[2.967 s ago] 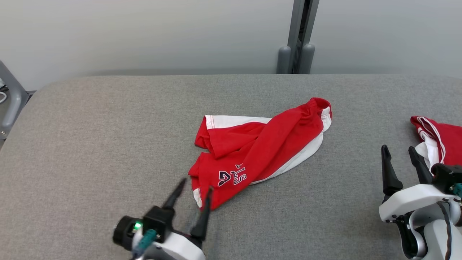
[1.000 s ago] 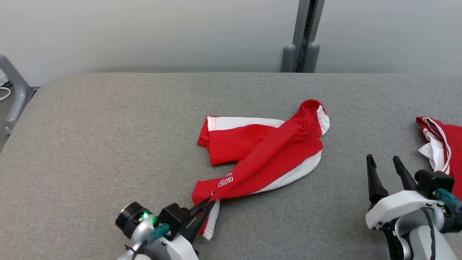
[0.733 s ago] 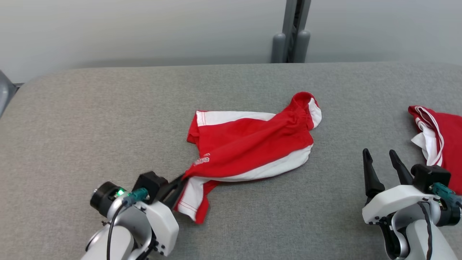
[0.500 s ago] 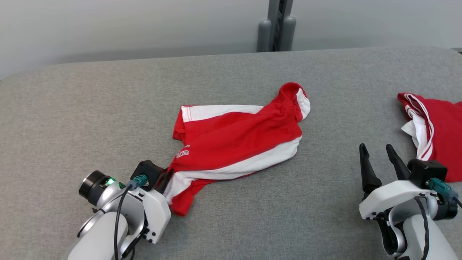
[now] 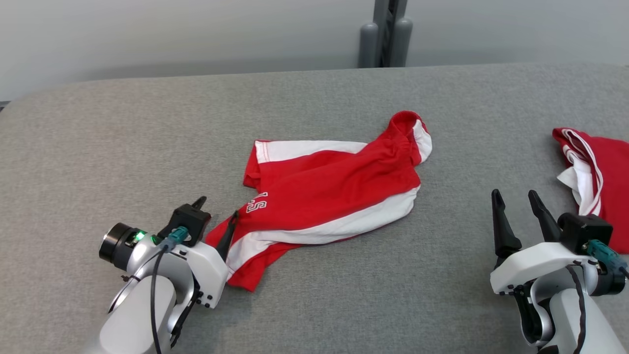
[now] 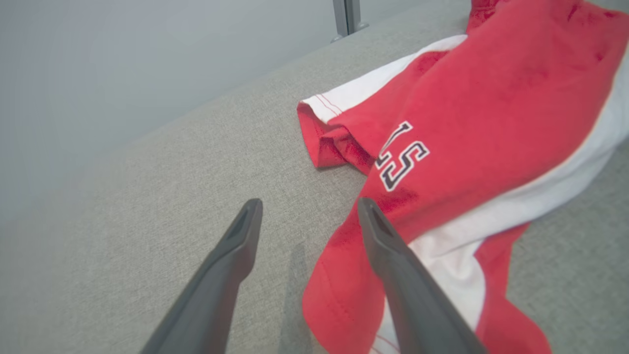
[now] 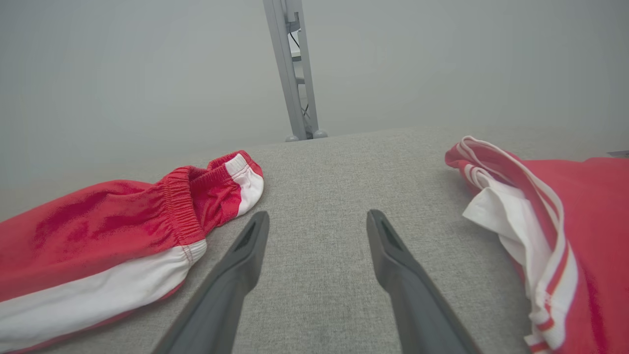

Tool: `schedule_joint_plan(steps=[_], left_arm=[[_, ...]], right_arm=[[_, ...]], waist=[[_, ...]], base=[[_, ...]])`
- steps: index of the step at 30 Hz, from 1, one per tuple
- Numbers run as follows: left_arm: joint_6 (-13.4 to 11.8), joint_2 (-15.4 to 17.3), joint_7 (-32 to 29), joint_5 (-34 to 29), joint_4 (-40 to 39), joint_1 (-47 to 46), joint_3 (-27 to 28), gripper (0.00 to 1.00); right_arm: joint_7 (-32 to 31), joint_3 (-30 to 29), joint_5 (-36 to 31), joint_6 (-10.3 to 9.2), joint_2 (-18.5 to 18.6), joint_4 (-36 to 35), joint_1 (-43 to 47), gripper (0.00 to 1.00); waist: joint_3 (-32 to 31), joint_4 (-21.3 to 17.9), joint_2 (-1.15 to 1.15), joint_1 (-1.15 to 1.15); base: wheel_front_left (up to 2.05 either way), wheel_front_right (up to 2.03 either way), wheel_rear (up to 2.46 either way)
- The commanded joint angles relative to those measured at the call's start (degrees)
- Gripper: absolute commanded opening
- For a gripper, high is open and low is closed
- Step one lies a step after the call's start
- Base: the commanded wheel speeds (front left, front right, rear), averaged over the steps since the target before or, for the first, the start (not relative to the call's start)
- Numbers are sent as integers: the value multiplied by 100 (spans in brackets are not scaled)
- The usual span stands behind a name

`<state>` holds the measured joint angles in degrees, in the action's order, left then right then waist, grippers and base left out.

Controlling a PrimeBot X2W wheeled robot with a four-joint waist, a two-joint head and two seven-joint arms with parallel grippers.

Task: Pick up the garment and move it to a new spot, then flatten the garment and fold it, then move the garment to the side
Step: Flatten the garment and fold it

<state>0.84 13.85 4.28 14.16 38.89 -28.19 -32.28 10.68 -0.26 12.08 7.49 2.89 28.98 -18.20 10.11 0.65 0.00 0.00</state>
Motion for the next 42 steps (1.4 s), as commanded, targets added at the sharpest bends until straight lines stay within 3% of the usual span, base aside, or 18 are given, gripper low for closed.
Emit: schedule_joint_plan(steps=[1, 9, 21, 31, 42], left_arm=[[-87, 0, 158, 76, -13, -12, 86, 100], [-415, -195, 837, 525, -447, 421, 523, 100], [-781, -487, 1088, 875, -1662, 1662, 1102, 100], [-623, -552, 1092, 697, -1405, 1792, 961, 100], [-498, -295, 859, -19, -381, 1186, 290, 100]], right_arm=[[70, -23, 28, 1, 29, -19, 47, 100], [199, 23, 54, 1, 34, -151, 197, 100], [270, 224, 104, 1, 36, -369, 412, 100], [197, 324, 92, 1, 59, -439, 454, 100], [120, 437, 72, 1, 71, -466, 412, 100]], waist=[[-96, 119, 0, 0], [-440, 447, 0, 0], [-642, 590, 0, 0], [-589, 530, 0, 0], [-412, 319, 0, 0]], base=[[0, 0, 0], [0, 0, 0], [0, 0, 0], [0, 0, 0], [0, 0, 0]])
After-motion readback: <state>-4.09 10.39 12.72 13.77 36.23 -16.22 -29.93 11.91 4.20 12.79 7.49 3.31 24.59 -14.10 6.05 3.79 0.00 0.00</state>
